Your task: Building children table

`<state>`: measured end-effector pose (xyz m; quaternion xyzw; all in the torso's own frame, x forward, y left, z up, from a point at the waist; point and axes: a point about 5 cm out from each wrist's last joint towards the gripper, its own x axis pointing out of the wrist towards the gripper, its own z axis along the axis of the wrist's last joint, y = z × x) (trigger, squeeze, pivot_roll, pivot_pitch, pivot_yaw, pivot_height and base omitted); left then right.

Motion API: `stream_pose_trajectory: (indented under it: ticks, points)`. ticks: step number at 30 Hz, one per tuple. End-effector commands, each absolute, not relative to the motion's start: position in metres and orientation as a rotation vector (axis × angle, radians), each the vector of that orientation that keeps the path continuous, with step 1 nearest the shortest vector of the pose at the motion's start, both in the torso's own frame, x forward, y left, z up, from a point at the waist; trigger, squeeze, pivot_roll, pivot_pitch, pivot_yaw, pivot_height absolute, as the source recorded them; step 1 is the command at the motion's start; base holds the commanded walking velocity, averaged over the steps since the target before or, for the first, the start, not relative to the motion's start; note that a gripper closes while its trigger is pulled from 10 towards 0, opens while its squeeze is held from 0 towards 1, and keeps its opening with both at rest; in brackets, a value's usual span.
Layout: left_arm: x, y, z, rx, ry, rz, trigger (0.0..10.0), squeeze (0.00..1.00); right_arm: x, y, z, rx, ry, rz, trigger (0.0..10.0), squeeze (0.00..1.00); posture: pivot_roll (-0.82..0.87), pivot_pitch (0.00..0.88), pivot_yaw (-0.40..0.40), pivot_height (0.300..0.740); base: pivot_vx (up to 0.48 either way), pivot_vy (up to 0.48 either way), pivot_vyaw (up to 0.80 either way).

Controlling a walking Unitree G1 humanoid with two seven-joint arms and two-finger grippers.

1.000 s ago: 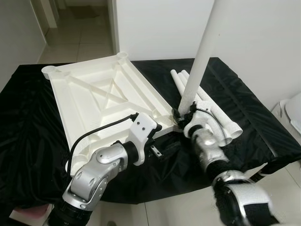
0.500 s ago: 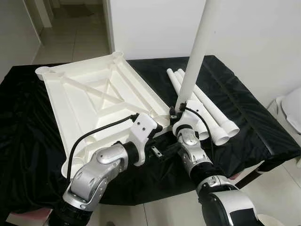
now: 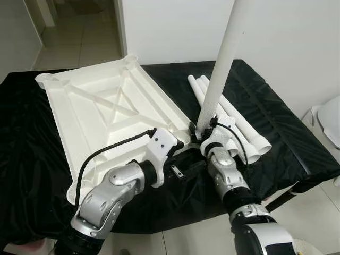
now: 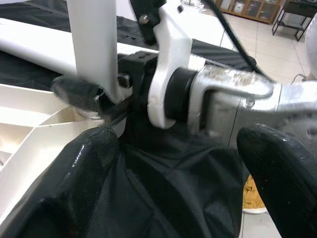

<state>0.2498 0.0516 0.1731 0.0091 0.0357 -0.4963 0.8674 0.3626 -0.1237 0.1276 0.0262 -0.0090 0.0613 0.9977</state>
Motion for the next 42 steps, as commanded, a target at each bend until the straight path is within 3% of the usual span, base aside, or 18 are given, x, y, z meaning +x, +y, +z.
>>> stream_pose_trajectory:
  ticks: [1,4,5,10,17,35,36,37,42]
  points:
    - [0.249,0.053,0.173,0.02,0.08,-1.036,10.0,0.0,0.363,-0.13,0.128,0.047,-0.013,0.189,10.0,1.0,-0.02,0.03,-0.013,0.74,0.0,0.0,0.0]
    - [0.249,0.053,0.174,0.02,0.079,-1.035,10.0,0.0,0.365,-0.138,0.131,0.023,-0.009,0.259,10.0,1.0,-0.02,0.028,-0.013,0.74,0.0,0.0,0.0]
    - [0.25,0.053,0.174,0.02,0.078,-1.034,10.0,0.0,0.367,-0.144,0.132,0.009,-0.003,0.297,10.0,0.0,-0.02,0.027,-0.013,0.74,0.0,0.0,0.0]
    - [0.251,0.053,0.174,0.023,0.075,-1.035,10.0,0.0,0.37,-0.156,0.136,-0.121,0.012,0.479,10.0,0.0,-0.02,0.021,-0.009,0.74,0.0,0.0,0.0]
    - [0.253,0.053,0.176,0.026,0.069,-1.033,10.0,0.0,0.377,-0.159,0.139,-0.153,0.037,0.516,10.0,0.0,-0.01,0.013,-0.01,0.74,0.0,0.0,0.0]
    - [0.254,0.057,0.178,0.036,0.063,-1.017,10.0,0.0,0.382,-0.134,0.139,-0.195,0.081,0.639,10.0,0.0,0.02,0.006,-0.008,0.74,0.0,0.0,0.0]
    - [0.254,0.057,0.178,0.037,0.063,-1.015,10.0,0.0,0.38,-0.132,0.136,-0.195,0.092,0.65,4.0,0.0,0.02,0.007,-0.01,0.74,0.0,0.0,0.0]
    - [0.254,0.057,0.178,0.037,0.064,-1.014,10.0,0.0,0.379,-0.131,0.133,-0.194,0.099,0.662,0.0,0.0,0.02,0.007,-0.008,0.74,0.0,0.0,0.0]
    - [0.253,0.057,0.178,0.036,0.065,-1.014,10.0,0.0,0.377,-0.132,0.129,-0.193,0.101,0.674,0.0,0.0,0.02,0.008,-0.006,0.74,0.0,0.0,0.0]
